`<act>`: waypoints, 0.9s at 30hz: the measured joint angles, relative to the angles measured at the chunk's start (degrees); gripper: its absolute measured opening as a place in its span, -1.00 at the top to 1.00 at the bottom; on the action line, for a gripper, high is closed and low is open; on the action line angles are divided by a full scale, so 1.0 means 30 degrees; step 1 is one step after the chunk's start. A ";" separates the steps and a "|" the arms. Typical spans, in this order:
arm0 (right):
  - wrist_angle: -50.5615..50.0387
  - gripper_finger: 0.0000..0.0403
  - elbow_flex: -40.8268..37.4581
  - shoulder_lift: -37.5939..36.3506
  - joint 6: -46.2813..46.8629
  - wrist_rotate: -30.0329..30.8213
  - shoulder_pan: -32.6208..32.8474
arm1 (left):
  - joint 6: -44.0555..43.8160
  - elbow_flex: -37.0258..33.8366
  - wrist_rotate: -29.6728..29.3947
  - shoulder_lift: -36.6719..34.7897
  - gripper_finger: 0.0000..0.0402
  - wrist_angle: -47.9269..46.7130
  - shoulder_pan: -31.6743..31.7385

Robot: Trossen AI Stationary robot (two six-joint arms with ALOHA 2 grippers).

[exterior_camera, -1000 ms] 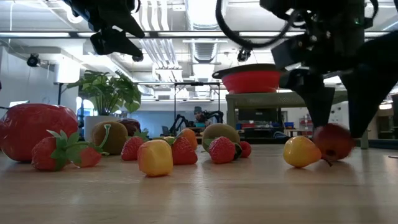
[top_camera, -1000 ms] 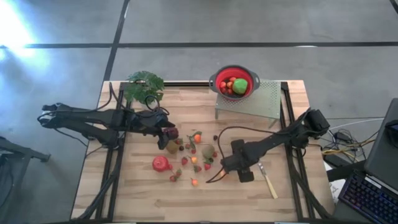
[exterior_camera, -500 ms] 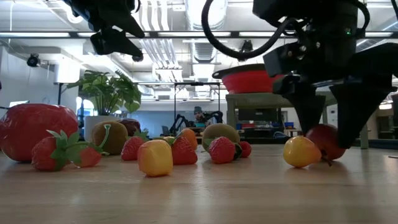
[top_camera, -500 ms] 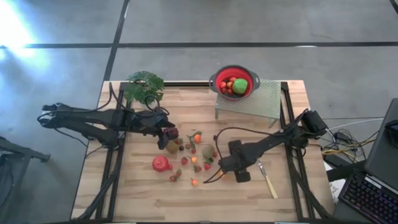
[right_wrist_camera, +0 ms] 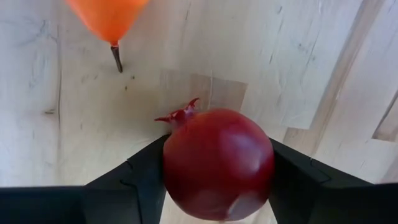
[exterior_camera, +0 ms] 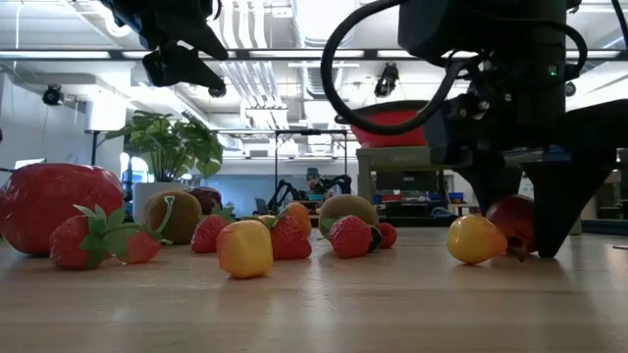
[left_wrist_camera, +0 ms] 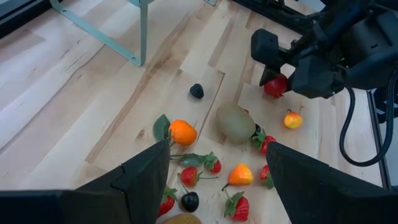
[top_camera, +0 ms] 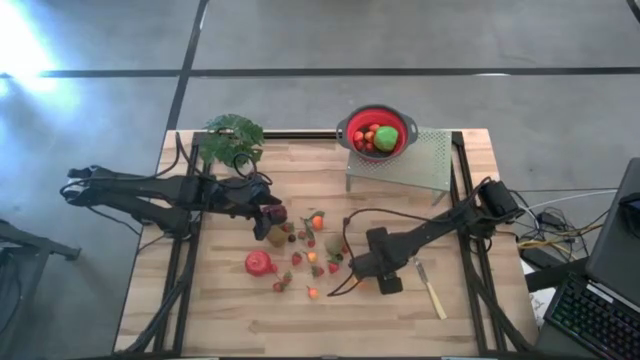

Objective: Pick & Place Fruit
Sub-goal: Put the pomegranate into the strainer bowl on the shelf

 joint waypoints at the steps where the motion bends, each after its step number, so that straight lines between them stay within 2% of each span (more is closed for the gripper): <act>1: 0.0000 -0.03 0.0000 0.0000 -0.0007 0.0000 0.0000 | 0.0000 0.0000 0.0007 -0.0002 -0.36 -0.0004 -0.0001; 18: -0.1641 0.02 0.0540 -0.0999 -0.0642 -0.0036 -0.0124 | 0.0000 0.0000 0.0007 0.0000 -0.36 0.0009 -0.0001; 27: -0.3084 -0.03 0.2407 -0.2047 -0.1677 0.0073 -0.0911 | 0.0000 0.0000 0.0004 0.0000 -0.36 0.0007 0.0002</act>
